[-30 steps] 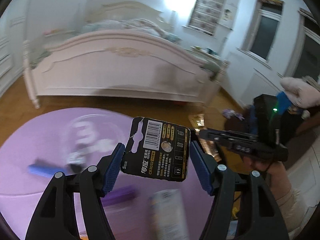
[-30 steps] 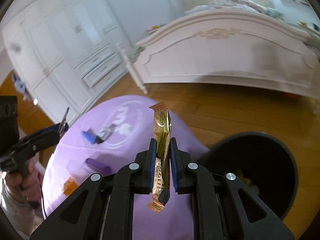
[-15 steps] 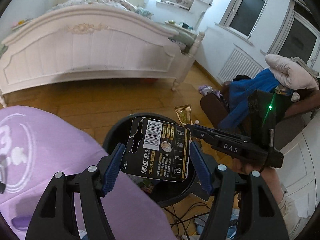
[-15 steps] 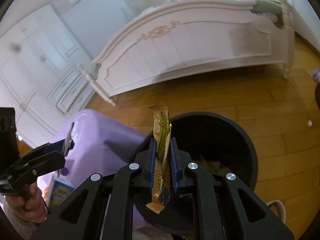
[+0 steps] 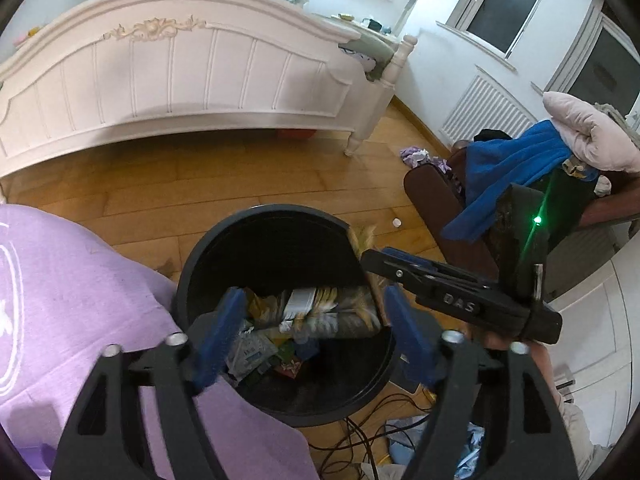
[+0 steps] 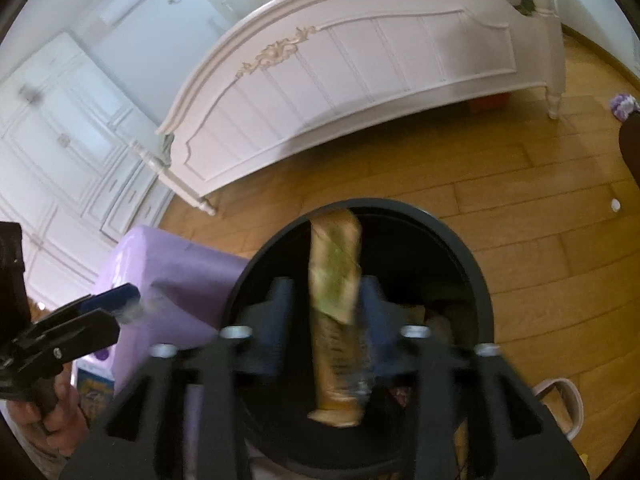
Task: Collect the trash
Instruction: 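Drop the battery card into the bin while the right tool drops the gold wrapper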
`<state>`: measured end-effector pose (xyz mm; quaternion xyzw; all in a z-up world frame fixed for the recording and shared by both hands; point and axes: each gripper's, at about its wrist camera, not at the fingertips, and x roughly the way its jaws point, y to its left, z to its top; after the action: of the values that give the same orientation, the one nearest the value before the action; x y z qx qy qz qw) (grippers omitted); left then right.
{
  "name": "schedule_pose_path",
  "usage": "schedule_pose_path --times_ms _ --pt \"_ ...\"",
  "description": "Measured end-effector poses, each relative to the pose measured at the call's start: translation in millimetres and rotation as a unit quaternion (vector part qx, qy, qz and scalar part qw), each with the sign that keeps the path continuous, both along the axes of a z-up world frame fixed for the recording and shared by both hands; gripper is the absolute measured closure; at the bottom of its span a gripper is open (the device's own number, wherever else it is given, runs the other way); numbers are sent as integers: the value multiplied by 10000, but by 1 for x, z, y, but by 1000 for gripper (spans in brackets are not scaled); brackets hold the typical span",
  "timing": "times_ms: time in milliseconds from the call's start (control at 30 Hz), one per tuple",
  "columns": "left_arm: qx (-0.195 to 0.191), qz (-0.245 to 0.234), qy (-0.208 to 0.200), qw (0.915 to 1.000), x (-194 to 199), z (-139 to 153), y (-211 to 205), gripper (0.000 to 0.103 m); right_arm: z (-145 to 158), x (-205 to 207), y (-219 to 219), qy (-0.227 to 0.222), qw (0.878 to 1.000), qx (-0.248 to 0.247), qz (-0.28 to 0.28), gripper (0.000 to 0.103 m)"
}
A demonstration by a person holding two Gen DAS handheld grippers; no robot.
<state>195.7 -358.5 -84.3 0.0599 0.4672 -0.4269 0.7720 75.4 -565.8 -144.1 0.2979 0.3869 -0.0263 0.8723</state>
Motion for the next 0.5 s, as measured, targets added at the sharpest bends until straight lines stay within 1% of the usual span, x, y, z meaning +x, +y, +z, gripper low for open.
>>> schedule_pose_path --times_ms 33,67,267,367,500 --pt "-25 4 -20 10000 -1 2 0 21 1 -2 -1 -33 10000 22 -18 36" --pt "-59 -9 -38 10000 -3 4 2 21 2 -3 -1 -50 10000 31 -30 34" --pt "-144 -26 -103 9998 -14 17 15 21 10 -6 7 -81 10000 14 10 34" --pt "-266 42 -152 9995 -22 30 32 21 18 -7 19 -127 9998 -52 116 34" --pt "-442 287 -215 9984 -36 45 73 21 35 -9 44 -210 9991 -144 336 34"
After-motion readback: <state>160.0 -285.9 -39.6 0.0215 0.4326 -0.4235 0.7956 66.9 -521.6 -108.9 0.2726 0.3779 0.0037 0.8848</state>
